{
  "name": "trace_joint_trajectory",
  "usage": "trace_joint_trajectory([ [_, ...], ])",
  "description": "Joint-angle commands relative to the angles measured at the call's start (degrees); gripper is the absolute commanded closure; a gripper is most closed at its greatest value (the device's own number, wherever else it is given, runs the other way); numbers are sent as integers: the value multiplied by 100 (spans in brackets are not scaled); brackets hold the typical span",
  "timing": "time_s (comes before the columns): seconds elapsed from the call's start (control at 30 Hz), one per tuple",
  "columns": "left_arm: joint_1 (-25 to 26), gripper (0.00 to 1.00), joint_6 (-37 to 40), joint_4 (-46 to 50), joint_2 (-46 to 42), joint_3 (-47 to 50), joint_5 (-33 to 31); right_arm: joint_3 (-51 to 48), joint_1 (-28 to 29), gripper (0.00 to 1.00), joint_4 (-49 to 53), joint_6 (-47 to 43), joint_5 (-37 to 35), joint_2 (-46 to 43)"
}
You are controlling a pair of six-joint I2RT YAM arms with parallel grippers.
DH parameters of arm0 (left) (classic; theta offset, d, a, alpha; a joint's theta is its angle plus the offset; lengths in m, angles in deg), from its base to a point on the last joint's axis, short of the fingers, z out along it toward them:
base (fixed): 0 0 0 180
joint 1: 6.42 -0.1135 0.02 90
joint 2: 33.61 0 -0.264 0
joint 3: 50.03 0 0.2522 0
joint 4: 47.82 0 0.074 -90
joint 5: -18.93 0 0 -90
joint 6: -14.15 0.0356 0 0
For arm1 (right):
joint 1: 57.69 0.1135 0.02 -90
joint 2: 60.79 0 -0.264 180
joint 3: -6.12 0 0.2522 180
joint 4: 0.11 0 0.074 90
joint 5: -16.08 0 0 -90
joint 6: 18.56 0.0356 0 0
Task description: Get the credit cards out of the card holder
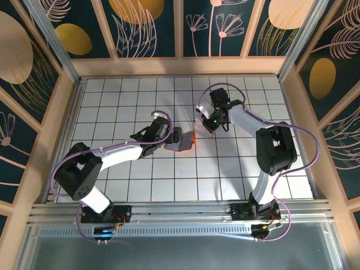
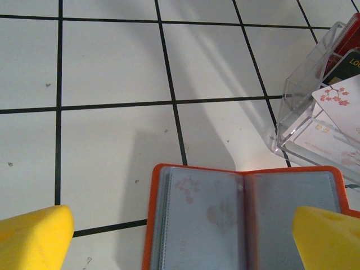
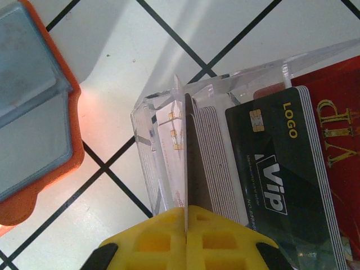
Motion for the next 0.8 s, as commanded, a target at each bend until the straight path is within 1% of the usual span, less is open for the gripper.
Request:
trace_joint_trajectory([
  [0.0,-52,1,10,42,61,-176,-22,-65,-34,100,366,-101,-177,35],
  [0.5,-56,1,32,32,61,-182,2,-10,-34,100,606,-60,-228,-172],
  [0.77,-60,1,30,16,86,-197,8,158,-30,100,854,-121,-233,-120],
])
